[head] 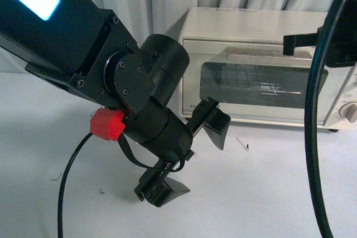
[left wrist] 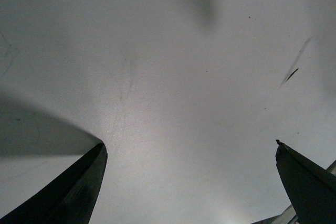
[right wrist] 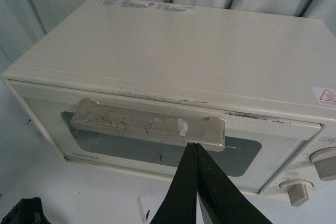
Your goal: Open oven
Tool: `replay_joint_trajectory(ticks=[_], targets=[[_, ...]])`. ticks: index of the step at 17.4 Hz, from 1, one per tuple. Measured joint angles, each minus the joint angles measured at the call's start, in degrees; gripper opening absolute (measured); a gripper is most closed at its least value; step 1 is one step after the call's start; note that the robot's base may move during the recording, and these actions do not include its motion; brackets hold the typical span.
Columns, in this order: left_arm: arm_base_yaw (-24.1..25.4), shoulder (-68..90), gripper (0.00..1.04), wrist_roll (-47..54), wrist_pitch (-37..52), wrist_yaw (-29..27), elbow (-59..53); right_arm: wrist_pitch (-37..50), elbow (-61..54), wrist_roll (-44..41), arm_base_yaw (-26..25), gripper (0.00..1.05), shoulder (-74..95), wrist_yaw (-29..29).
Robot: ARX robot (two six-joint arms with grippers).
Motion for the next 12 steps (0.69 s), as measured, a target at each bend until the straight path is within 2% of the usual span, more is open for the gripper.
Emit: replay_joint_trajectory(ticks=[12], targets=[[0.00,0.00,0.98,0.00,0.00,-0.02,0.00,-7.02,13.42,-2.71,-0.13,0.02,11.19,-1.22]])
